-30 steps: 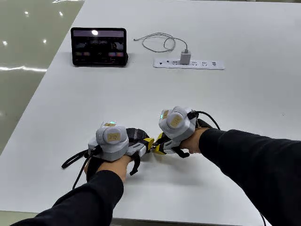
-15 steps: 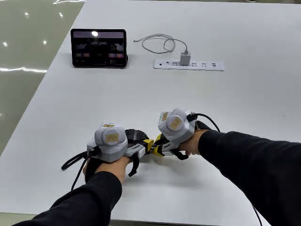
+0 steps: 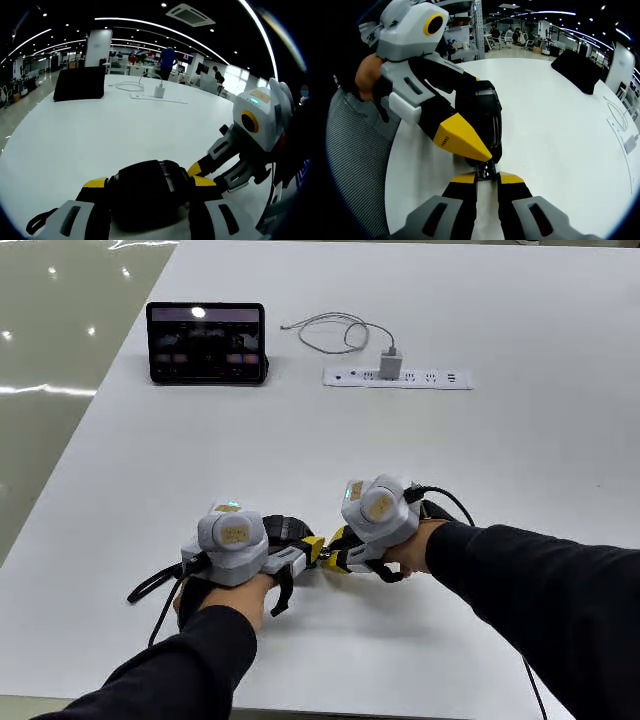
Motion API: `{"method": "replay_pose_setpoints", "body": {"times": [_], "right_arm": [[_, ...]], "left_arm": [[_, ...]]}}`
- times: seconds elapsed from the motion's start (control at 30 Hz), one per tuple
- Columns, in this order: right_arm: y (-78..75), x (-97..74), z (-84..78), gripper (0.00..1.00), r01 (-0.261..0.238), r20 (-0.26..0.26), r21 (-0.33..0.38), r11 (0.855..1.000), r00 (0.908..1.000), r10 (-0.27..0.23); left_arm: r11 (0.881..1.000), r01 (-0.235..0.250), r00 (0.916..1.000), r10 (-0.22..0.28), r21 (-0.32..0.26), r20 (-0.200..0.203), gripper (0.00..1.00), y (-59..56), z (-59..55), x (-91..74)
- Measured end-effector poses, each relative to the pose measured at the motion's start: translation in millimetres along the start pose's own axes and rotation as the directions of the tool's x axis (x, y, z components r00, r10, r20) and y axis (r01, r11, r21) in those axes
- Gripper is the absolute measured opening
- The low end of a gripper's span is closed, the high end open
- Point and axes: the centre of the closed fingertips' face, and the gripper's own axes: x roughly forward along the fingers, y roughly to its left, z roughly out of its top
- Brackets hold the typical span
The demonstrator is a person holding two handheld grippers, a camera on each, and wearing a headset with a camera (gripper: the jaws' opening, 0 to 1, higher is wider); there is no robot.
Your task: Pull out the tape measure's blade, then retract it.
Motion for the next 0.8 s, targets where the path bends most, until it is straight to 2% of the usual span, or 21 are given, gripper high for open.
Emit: {"method": "replay_pose_setpoints", "body": {"times": [0.17, 0.47, 0.8], "right_arm": [[2.2, 3.9, 4.5, 0.1, 0.004, 0.015, 0.008, 1.0, 0.9999, -0.004], [3.1, 3.5, 3.1, 0.11, 0.002, 0.018, 0.012, 1.0, 0.9998, -0.003], [4.2, 3.2, 3.3, 0.11, 0.003, 0.023, -0.011, 1.0, 0.9997, -0.002]], "left_arm": [[1.0, 0.003, 1.0, -0.003, 0.001, -0.006, 0.59, -0.2, -0.4, -0.4], [1.0, 0.003, 1.0, -0.003, 0.005, -0.002, 0.59, -0.6, -0.6, -0.7], [1.0, 0.003, 1.0, -0.003, 0.009, -0.001, 0.6, -0.6, -0.6, -0.2]]}}
